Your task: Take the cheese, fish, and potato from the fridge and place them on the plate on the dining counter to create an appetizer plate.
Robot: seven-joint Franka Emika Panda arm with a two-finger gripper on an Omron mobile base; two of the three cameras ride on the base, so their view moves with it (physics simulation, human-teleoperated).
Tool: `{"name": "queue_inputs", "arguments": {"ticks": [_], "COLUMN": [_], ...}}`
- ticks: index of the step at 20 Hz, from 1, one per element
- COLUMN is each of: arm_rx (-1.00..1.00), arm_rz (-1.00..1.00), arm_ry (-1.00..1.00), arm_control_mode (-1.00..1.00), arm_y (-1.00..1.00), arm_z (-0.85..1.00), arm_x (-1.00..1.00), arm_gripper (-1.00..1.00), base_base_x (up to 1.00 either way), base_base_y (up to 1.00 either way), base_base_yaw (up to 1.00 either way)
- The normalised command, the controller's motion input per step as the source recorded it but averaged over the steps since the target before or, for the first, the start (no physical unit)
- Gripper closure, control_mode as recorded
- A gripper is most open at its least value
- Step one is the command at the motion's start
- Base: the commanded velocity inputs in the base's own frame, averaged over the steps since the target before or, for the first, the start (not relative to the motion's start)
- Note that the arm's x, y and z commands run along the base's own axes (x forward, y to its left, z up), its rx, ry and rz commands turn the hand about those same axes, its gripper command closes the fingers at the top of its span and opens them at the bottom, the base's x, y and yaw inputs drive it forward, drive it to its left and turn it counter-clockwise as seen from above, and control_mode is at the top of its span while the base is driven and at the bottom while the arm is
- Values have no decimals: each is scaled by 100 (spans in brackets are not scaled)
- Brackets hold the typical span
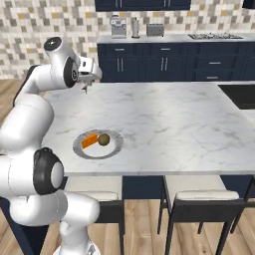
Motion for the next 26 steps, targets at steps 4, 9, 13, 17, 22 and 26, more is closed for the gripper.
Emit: {"name": "queue_inputs", "arguments": {"ticks": [4,9,13,17,22,26], "arm_rx": [0,0,0,-3,-11,-12], "arm_rz": [4,26,23,14,26,39], "arm_ry": [3,13,9,1,6,9], "arm_control_mode": [-100,-100,-100,-100,-100,-100], "arm_y": [0,-8,-10,-23,-13,-6], "arm_z": [-9,-11,-9,-19,-26,-28], "arm_x": [2,0,-17,-58,-66,-50], "arm_gripper": [100,100,100,100,100,100], "base_base_x": [0,0,0,0,0,0], "base_base_y": [0,0,0,0,0,0], "base_base_yaw": [0,0,0,0,0,0]}}
